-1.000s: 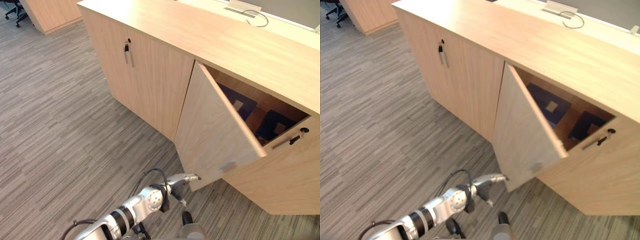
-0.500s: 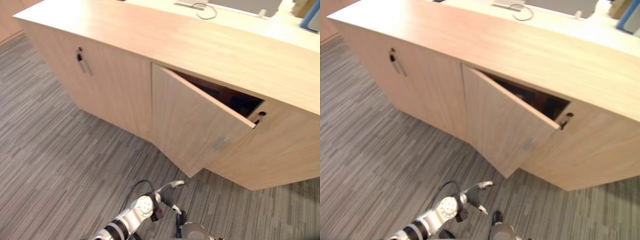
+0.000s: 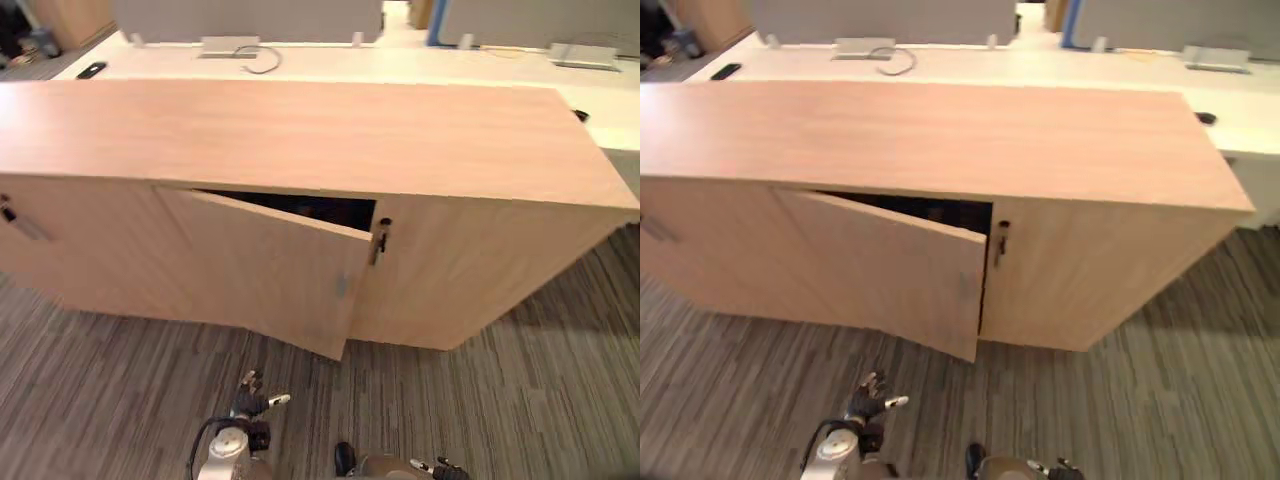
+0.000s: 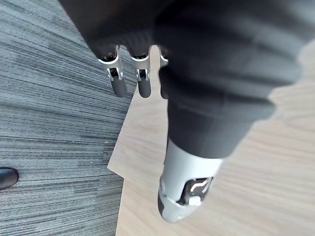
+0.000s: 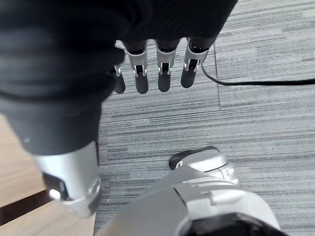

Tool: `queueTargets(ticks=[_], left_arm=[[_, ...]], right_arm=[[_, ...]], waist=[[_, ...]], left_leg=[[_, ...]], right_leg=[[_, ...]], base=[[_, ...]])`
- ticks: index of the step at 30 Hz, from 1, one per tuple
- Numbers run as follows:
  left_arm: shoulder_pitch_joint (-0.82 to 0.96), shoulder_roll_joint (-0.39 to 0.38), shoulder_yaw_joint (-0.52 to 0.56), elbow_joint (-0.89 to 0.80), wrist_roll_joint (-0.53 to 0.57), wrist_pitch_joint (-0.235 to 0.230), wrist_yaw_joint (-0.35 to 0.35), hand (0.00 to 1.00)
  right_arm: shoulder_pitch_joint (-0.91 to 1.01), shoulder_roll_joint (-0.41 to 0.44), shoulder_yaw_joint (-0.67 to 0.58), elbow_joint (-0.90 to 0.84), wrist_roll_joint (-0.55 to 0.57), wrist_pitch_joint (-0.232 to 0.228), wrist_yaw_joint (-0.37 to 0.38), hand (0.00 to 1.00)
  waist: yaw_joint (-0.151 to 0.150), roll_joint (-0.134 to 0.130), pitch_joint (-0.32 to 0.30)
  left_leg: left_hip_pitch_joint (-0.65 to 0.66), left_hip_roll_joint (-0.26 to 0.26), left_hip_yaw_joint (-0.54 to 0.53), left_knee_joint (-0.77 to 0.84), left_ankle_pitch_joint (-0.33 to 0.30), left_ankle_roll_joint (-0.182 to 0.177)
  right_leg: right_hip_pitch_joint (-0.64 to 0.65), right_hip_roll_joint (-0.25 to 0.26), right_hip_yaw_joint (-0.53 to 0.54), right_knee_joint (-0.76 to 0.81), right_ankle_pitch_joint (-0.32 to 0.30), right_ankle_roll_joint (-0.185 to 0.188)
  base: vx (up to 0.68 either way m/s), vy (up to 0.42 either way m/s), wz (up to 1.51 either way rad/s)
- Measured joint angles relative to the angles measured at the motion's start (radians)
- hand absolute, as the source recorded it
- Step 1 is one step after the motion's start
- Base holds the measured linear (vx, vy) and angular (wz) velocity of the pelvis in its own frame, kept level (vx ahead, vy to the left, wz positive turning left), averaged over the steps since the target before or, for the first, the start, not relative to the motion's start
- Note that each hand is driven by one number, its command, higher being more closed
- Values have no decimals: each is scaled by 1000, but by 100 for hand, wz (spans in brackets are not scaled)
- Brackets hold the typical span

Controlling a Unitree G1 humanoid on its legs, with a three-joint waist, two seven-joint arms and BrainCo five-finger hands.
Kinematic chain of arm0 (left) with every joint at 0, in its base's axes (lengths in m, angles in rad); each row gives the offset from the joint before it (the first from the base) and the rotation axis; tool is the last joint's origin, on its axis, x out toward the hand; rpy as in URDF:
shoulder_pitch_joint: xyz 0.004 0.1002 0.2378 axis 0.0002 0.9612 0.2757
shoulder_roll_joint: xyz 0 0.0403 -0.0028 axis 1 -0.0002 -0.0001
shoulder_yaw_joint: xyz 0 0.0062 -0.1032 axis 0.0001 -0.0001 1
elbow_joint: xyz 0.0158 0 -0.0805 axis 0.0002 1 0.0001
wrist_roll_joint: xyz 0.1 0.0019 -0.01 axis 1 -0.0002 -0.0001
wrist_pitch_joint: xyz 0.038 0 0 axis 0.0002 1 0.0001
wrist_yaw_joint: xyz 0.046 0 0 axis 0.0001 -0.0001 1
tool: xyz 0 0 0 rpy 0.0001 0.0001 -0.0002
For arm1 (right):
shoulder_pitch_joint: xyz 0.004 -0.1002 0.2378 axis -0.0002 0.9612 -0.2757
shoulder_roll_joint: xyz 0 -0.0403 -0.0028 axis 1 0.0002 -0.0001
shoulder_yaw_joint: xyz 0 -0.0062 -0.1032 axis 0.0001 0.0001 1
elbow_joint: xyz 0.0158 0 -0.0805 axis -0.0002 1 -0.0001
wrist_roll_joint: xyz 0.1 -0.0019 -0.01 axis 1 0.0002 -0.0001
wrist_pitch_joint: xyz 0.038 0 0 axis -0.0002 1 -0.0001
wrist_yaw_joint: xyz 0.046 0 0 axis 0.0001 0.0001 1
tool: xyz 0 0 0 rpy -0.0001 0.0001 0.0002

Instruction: Walk over to the cabinet, pick up the folder, carry it to the office cabinet, place the folder inside the office cabinet, then close the office cabinet door

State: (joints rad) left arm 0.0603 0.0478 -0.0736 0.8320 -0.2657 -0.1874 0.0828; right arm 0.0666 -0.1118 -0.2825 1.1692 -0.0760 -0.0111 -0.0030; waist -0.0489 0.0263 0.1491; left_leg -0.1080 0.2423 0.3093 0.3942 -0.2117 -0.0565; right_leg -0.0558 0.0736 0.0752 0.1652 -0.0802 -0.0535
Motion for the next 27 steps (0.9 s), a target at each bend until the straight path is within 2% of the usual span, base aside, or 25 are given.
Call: queueTargets(ticks=[1, 2, 3, 4, 6, 9, 13, 17, 21, 27], left_arm=[[3, -7, 24, 31, -44, -1, -3, 0], [8, -6, 32, 47, -57, -1, -4, 0], [11, -5, 51, 80, -88, 0, -15, 0], [13, -3, 60, 105, -109, 1, -39, 0], [14, 2, 66, 136, -134, 2, -73, 0], [13, 19, 83, 203, -122, 12, -111, 0], [13, 21, 99, 240, -4, 25, -113, 0], [-2, 14, 94, 258, 52, 26, -112, 0], [-3, 14, 84, 266, 62, 28, -109, 0], [-17, 17, 54, 283, 173, 32, -86, 0]], right_arm=[[1, -2, -2, 3, 21, -2, 0, 0], [4, -1, -2, 3, 26, -2, 0, 0], [13, 2, -15, 3, 55, -8, -1, 0], [22, 7, -40, 3, 74, -10, -1, 0], [28, 7, -58, 4, 96, -9, 0, 0], [23, 17, -92, 5, 97, -10, 2, 0], [23, 30, -130, 15, 110, -10, 10, 0], [23, 29, -131, 21, 127, -10, 10, 0], [24, 28, -126, 24, 135, -10, 10, 0], [30, 25, -109, 24, 134, -9, 10, 0]], waist=[[7, 11, -6], [9, 9, -9], [7, 4, -15], [6, 8, -22], [6, 15, -28], [5, 16, -36], [9, 15, -56], [12, 17, -57], [10, 18, -65], [10, 12, -79]], left_leg=[[30, -24, -5, -80, 56, -9], [51, -33, 5, -111, 81, -25], [84, -67, 20, -183, 112, -32], [107, -99, 25, -251, 143, -26], [126, -129, 30, -305, 167, -18], [136, -152, 40, -329, 166, -11], [166, -164, 58, -359, 166, -11], [177, -162, 58, -368, 166, -11], [194, -163, 58, -376, 168, -11], [192, -171, 62, -407, 191, -7]], right_leg=[[3, 3, 21, 6, -12, 18], [4, -2, 32, 7, -16, 25], [5, -23, 38, 6, -21, 37], [5, -46, 38, -2, -19, 44], [8, -67, 38, -16, -17, 57], [26, -88, 41, -51, -7, 78], [55, -96, 40, -90, 4, 93], [62, -90, 40, -94, 7, 90], [82, -86, 40, -124, 24, 83], [79, -84, 44, -161, 55, 84]], base=[[25, 156, -57], [89, 164, -35], [108, 174, -5], [103, 182, 7], [105, 228, 8], [107, 186, -3], [87, 102, -8], [-1, 2, -4], [-72, -5, -4], [-77, -8, -3]])
